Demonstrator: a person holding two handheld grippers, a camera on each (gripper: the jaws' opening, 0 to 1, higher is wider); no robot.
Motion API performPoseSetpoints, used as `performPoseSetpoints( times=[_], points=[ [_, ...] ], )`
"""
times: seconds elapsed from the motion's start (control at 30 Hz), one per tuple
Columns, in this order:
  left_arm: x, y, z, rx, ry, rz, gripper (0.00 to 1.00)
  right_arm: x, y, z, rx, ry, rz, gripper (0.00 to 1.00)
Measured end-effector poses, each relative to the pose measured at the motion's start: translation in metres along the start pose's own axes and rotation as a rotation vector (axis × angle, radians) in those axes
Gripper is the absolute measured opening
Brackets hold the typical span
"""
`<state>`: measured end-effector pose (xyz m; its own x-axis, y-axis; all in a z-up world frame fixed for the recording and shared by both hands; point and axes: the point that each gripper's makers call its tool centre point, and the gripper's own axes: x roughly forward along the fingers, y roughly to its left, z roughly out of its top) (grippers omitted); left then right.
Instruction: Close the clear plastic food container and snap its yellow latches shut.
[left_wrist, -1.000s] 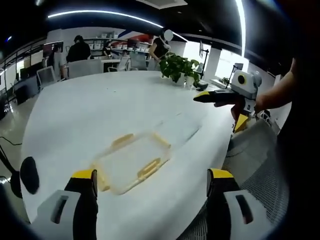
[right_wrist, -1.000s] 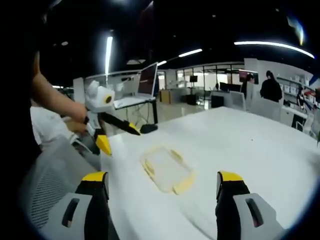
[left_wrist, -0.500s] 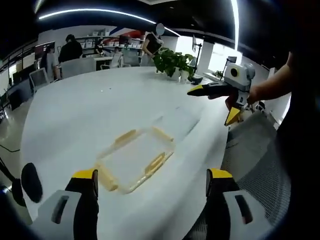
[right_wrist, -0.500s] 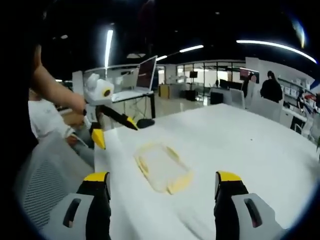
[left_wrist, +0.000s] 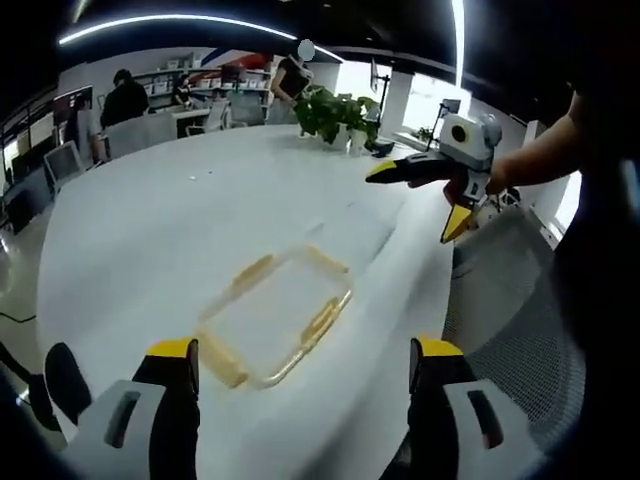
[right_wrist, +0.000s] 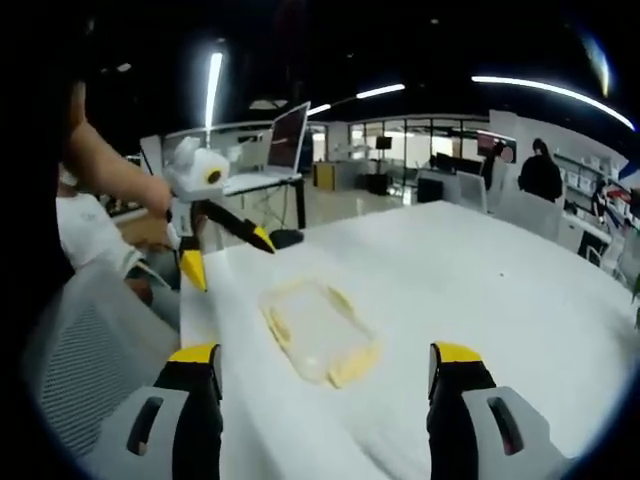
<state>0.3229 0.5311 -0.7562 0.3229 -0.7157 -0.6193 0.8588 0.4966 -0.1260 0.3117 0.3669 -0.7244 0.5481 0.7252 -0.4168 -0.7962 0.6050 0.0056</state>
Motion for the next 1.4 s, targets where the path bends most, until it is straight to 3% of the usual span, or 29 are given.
performPoseSetpoints(
  times=[0.6, 1.4],
  points=[
    [0.007, 0.017, -0.007, 0.071, 0.060, -0.052, 0.84, 0.013, -0.009, 0.001, -0.022, 0.039, 0.003, 0.85],
    [0.015, 0.043, -0.021, 0.182, 0.138, -0.073, 0.85, 0.035, -0.007, -0.016, -0.099, 0.145, 0.066, 0.82]
  ],
)
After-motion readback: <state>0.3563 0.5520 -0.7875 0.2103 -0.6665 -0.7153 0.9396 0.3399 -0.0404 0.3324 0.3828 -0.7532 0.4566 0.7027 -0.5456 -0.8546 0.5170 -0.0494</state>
